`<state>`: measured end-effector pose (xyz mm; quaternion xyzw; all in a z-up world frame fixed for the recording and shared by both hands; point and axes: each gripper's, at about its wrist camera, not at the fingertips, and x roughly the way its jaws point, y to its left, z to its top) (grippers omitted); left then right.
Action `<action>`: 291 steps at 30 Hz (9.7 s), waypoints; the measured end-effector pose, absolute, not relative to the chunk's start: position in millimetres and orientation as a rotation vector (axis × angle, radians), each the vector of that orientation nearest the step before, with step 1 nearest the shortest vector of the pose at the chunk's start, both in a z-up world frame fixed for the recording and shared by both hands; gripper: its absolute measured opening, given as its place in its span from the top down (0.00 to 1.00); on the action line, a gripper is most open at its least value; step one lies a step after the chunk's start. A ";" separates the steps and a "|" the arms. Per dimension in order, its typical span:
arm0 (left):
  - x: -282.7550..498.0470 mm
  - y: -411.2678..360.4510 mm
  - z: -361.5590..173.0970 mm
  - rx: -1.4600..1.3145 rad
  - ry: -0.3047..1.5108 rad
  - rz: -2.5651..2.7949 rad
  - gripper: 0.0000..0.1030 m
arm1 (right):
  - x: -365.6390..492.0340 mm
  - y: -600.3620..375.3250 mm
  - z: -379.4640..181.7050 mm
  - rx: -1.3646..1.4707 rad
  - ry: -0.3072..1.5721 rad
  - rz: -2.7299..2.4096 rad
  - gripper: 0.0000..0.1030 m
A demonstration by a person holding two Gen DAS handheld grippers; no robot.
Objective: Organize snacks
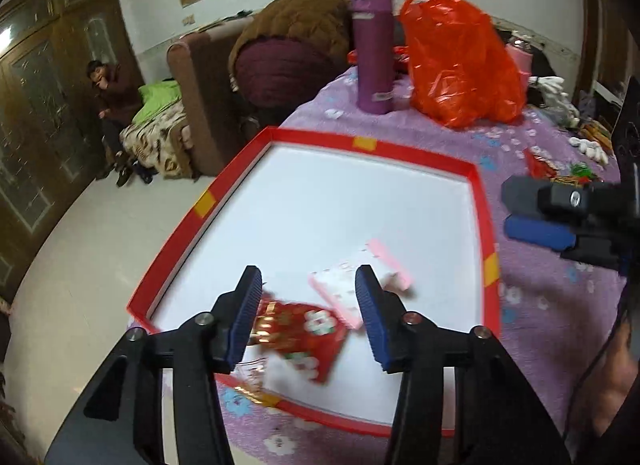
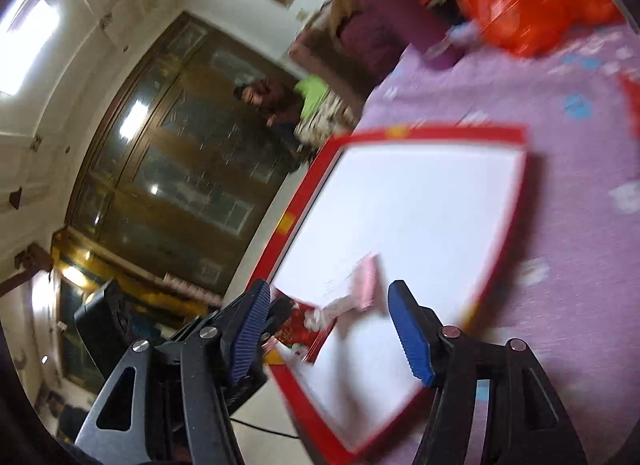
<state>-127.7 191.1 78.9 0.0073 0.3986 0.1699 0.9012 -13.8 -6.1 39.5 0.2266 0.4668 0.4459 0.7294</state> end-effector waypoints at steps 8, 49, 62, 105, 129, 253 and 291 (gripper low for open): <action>-117.5 131.1 87.1 0.103 0.785 0.222 0.28 | 1.3 -154.0 56.2 0.529 0.819 0.660 0.28; 61.5 -35.1 58.5 0.242 0.872 -0.058 0.20 | 49.9 -236.7 -16.3 1.101 0.995 0.633 0.28; 20.0 -1.0 28.0 0.143 1.018 -0.120 0.42 | 52.8 -228.0 -13.8 1.036 1.014 0.636 0.27; -63.7 52.1 86.5 0.496 0.809 -0.355 0.32 | 5.3 -114.5 9.0 0.016 1.019 0.381 0.92; -30.8 -7.5 33.4 0.803 0.960 -0.599 0.31 | 25.0 -179.4 1.6 0.614 1.068 0.587 0.92; -28.8 27.2 30.5 0.463 0.979 -0.424 0.68 | 27.4 -176.5 -5.3 0.631 1.052 0.569 0.61; -111.2 211.3 78.3 0.103 0.833 0.096 0.72 | -22.8 36.6 31.5 0.431 1.096 1.005 0.54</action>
